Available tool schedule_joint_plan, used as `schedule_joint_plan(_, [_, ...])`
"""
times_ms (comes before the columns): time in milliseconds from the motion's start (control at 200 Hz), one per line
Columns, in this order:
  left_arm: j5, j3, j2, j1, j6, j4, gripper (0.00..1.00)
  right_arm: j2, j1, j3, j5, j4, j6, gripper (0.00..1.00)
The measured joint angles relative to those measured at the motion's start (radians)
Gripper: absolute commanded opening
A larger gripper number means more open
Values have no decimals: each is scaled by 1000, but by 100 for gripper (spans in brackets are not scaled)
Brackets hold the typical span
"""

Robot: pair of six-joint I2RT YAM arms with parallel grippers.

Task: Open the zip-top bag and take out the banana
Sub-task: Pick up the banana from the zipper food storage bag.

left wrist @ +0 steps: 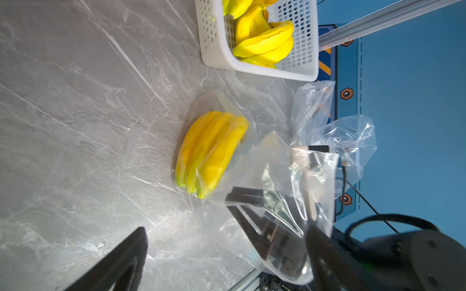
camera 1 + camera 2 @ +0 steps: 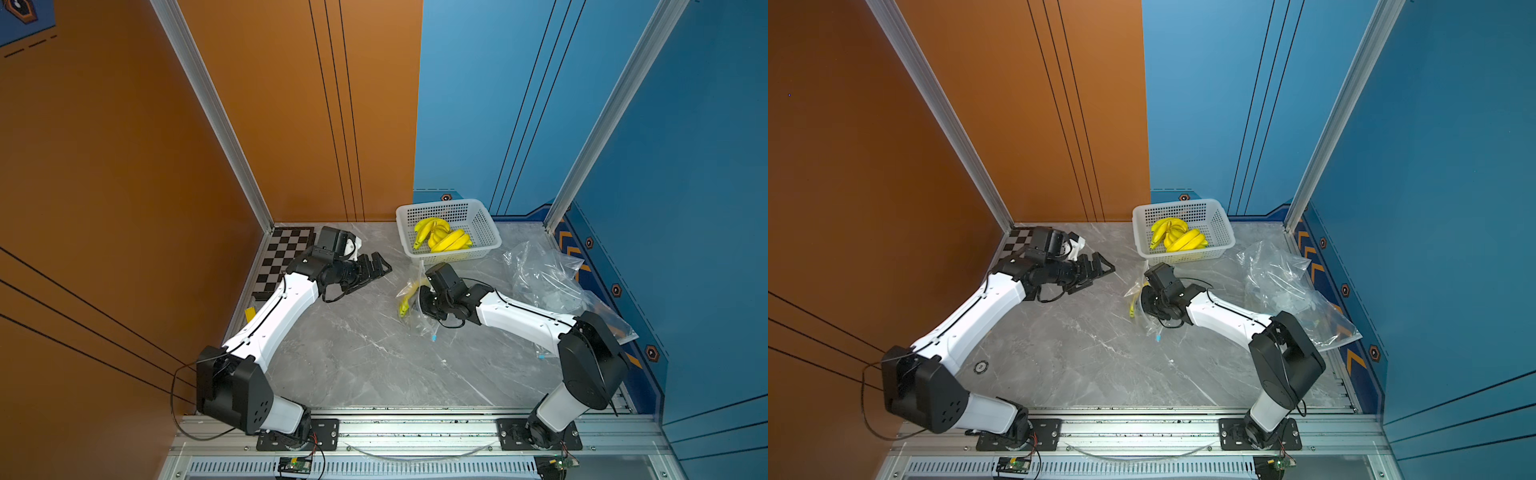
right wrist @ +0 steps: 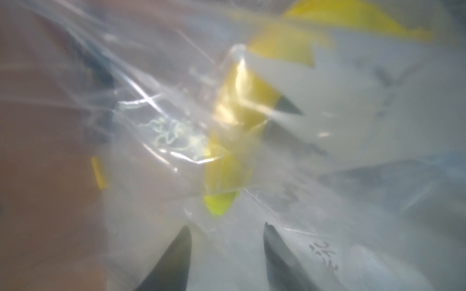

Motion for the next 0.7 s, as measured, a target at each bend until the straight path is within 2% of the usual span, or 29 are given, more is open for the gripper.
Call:
schedule_joint_plan(280, [6,45,316,-42,48,52,98,14,-40,3,17,-33,58,49])
schedule_joint_plan(576, [73,105,362,-73,51,119,100,16,-69,5,32,-66,111,49])
schedule_joint_plan(701, [95,109,407,-73,51,134,92,37,-83,15,24,-65,122,49])
